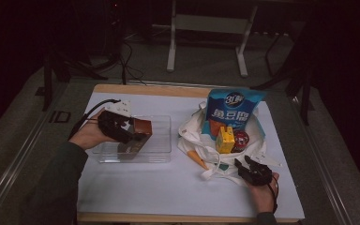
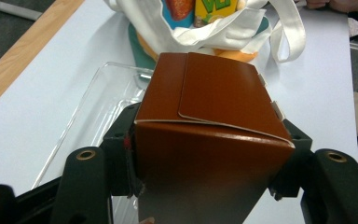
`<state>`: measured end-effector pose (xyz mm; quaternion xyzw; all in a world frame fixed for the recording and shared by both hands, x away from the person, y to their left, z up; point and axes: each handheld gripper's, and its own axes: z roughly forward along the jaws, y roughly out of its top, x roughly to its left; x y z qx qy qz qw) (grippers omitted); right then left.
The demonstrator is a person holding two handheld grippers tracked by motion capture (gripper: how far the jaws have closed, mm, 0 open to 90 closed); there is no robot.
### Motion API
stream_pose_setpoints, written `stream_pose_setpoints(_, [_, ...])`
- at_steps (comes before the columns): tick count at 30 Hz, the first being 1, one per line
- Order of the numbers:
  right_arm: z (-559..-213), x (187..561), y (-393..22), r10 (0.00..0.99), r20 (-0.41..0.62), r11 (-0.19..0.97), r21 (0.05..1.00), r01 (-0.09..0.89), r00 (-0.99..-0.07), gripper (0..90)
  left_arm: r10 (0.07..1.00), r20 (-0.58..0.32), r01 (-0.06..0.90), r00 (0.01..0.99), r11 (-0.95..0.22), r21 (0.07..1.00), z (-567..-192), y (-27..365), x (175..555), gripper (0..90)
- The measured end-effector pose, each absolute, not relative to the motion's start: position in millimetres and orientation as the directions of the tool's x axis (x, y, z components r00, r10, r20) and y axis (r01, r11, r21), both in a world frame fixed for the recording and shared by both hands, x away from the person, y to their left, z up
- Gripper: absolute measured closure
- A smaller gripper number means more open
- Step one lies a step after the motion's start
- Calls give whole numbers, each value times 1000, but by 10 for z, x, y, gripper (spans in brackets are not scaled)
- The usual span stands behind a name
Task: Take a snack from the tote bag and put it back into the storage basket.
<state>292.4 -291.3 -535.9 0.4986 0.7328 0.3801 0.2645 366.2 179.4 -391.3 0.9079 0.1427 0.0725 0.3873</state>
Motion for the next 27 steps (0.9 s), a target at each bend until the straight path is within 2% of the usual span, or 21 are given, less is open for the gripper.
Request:
stream_pose_setpoints(9, [-5359,2925,-2914,932,-7,212,821,530,-363,529,304,-2,215,953,-668,713,-4004,1533,3734,382])
stream_pose_setpoints(27, [-5359,2925,-2914,932,-6,212,821,531,-363,529,286,-41,239,957,-703,669,-4162,1264,3788,355])
